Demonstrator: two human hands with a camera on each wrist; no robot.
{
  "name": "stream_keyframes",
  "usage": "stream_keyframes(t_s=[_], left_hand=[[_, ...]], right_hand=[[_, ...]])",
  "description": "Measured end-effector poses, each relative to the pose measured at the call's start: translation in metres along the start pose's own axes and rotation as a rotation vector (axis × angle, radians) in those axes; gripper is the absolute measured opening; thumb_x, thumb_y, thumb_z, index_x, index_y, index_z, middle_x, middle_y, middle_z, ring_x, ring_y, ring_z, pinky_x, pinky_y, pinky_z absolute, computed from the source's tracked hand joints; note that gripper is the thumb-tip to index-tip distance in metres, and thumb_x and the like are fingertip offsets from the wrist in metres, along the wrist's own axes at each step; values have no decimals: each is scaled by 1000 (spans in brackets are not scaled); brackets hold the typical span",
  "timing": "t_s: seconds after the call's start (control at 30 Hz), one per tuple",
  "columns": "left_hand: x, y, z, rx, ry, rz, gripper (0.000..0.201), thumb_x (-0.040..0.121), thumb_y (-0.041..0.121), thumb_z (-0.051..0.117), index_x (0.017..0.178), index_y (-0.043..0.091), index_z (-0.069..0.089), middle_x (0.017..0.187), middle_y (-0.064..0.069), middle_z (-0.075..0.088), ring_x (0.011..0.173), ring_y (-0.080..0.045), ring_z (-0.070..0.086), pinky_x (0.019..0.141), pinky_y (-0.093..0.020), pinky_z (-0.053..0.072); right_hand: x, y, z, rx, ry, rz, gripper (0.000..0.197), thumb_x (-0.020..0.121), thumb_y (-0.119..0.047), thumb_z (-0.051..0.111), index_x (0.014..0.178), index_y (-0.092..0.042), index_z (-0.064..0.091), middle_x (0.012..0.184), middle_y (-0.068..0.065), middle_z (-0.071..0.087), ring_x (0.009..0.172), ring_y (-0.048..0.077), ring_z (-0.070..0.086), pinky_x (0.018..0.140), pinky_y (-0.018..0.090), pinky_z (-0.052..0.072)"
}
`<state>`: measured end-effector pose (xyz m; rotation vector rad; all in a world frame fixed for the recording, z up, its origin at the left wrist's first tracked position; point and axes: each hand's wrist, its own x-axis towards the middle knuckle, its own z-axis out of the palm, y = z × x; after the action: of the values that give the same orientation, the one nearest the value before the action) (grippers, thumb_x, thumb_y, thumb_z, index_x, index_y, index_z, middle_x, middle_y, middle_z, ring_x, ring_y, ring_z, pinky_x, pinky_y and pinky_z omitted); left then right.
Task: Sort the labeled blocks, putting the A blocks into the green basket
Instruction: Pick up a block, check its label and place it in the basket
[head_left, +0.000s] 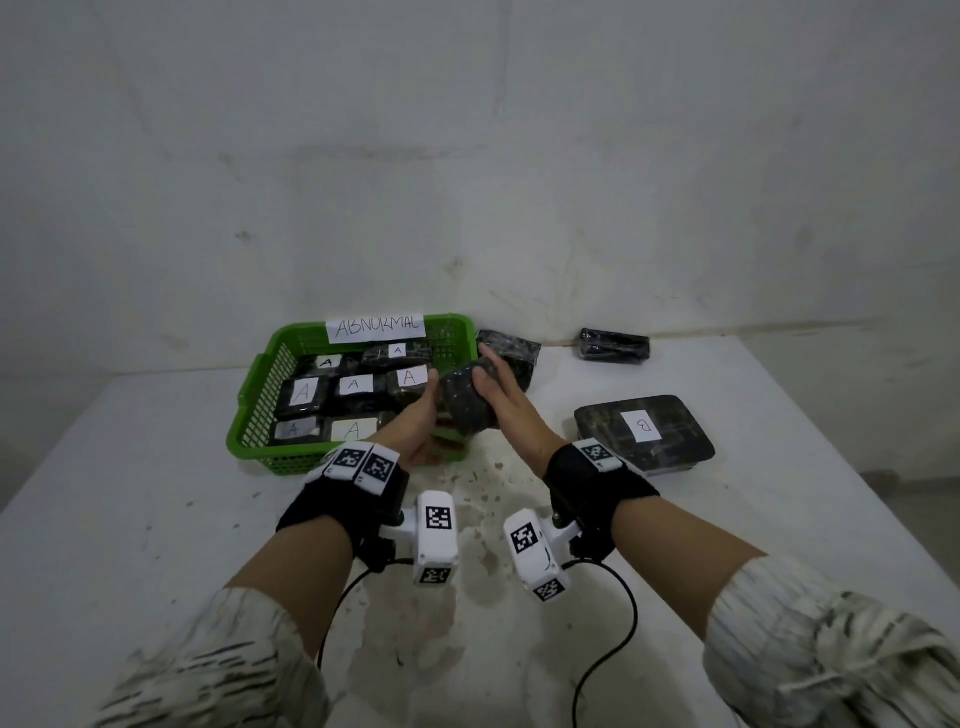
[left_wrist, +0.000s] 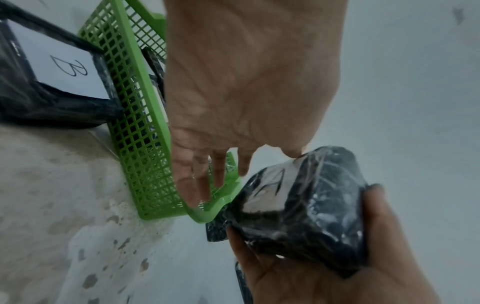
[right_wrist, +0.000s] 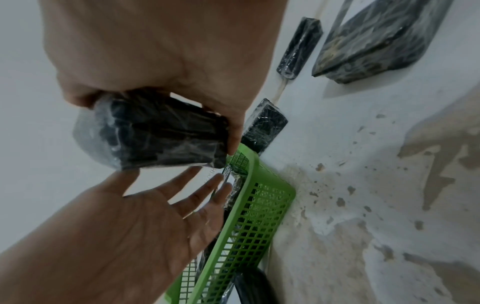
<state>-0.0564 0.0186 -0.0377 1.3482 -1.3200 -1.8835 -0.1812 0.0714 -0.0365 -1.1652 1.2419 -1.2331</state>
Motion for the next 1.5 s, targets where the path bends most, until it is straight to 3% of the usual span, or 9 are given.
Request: stream_keyframes(t_s=[0.13, 0.4, 0.57, 0.7, 0.83, 0.93, 1.03, 1.27, 1.5], left_hand=[[-3, 3, 5, -15, -15, 59, 61, 92, 61, 27, 134, 19, 46, 128, -13, 56, 113, -32, 56, 100, -51, 43], [0, 2, 7, -42, -68, 185, 56, 92, 51, 39, 140, 21, 40, 135, -7, 53, 123, -26, 51, 106, -52, 38], [6, -2, 1, 100, 58, 203, 68, 83, 66, 46, 131, 17, 53, 133, -10, 54, 122, -25, 51, 108, -43, 37], [8, 2, -9, 9, 220, 244, 46, 96, 42, 41, 128, 9, 42, 122, -12, 54, 105, -27, 57, 80, -41, 54], [8, 3, -22, -82, 272, 200, 40, 99, 45, 28, 127, 19, 39, 121, -12, 54, 105, -32, 57, 58, -39, 55], [15, -3, -31, -82, 252, 124, 56, 94, 59, 26, 132, 21, 43, 130, -12, 54, 112, -32, 56, 54, -33, 55], [12, -3, -30, 70, 216, 103, 85, 78, 79, 32, 137, 18, 38, 136, -6, 48, 119, -28, 50, 86, -46, 52], [14, -11, -34, 163, 247, 117, 60, 86, 40, 62, 132, 14, 33, 126, -10, 52, 109, -30, 58, 94, -45, 49], [12, -10, -31, 384, 127, 278, 51, 85, 15, 66, 131, 13, 47, 125, -12, 57, 118, -26, 53, 94, -33, 44]], right_hand=[[5, 6, -1, 106, 104, 54, 46, 102, -32, 40, 144, -17, 32, 143, 12, 44, 123, 21, 50, 94, 29, 50], [5, 12, -10, 37, -17, 112, 73, 96, -31, 54, 154, -23, 12, 148, -1, 40, 122, 9, 47, 80, 11, 45], [5, 1, -9, 42, 22, 165, 43, 100, -41, 42, 138, -22, 46, 131, 5, 58, 93, 3, 61, 66, 8, 50], [4, 2, -12, -140, -40, 254, 63, 92, -67, 23, 133, -27, 50, 103, -5, 63, 77, 8, 52, 67, 23, 39], [5, 11, -19, -35, -25, 266, 47, 90, -46, 60, 131, -27, 47, 98, -4, 61, 63, 13, 49, 61, 25, 36], [7, 14, -17, -56, 17, 283, 46, 89, -45, 62, 126, -21, 49, 92, -2, 59, 64, 14, 48, 61, 27, 34], [10, 13, -10, -115, 93, 266, 44, 91, -52, 54, 113, -14, 56, 86, -3, 55, 69, 13, 47, 63, 26, 35], [23, 5, -1, 4, 107, 243, 59, 90, -42, 62, 140, -18, 43, 138, 4, 49, 119, 24, 53, 85, 44, 56], [29, -1, -3, -206, 88, 77, 96, 76, -3, 77, 151, -13, 18, 143, 5, 40, 125, 22, 47, 102, 35, 44]])
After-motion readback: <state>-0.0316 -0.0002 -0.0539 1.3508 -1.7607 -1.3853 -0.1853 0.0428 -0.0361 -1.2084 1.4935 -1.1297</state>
